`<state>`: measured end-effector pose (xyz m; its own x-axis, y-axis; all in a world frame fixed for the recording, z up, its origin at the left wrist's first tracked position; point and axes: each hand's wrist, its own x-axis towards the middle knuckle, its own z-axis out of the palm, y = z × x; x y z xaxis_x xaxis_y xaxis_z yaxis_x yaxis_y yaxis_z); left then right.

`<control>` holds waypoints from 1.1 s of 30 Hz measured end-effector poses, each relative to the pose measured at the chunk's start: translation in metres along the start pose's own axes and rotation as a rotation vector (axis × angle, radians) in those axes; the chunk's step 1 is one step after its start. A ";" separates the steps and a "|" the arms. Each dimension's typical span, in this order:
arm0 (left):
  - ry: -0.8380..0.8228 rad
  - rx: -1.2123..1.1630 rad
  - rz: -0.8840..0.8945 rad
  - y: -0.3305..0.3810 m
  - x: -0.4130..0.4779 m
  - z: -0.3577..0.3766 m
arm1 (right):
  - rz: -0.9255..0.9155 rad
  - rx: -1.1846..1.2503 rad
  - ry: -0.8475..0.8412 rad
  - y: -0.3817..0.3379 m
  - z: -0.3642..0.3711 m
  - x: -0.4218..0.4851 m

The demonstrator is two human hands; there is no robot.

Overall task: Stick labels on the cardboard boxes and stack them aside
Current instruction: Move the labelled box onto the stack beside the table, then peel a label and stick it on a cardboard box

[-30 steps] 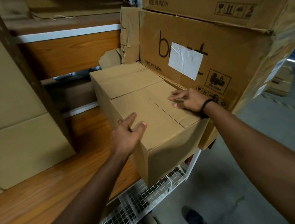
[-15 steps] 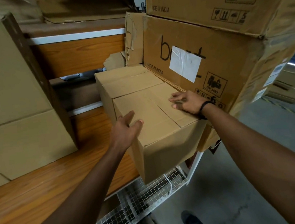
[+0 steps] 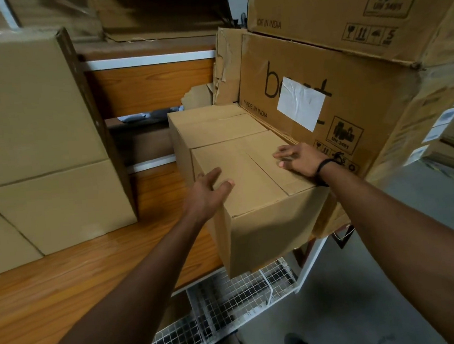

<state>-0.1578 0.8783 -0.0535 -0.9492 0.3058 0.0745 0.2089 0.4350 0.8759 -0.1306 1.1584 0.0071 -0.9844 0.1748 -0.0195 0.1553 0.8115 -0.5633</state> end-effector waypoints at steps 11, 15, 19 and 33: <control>0.084 0.016 0.039 0.000 -0.021 -0.033 | -0.137 -0.004 0.069 -0.077 0.028 -0.023; 0.149 0.069 0.027 -0.016 -0.046 -0.089 | -0.239 0.071 0.014 -0.119 0.056 -0.024; 0.345 0.076 -0.017 -0.036 -0.063 -0.163 | -0.352 0.125 -0.024 -0.169 0.080 -0.022; 0.642 0.318 0.060 -0.074 -0.045 -0.343 | -0.407 0.257 0.092 -0.367 0.135 0.036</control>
<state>-0.2115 0.5417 0.0426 -0.8646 -0.1788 0.4696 0.2308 0.6887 0.6873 -0.2344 0.7914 0.1019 -0.9479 -0.0699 0.3109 -0.2772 0.6624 -0.6960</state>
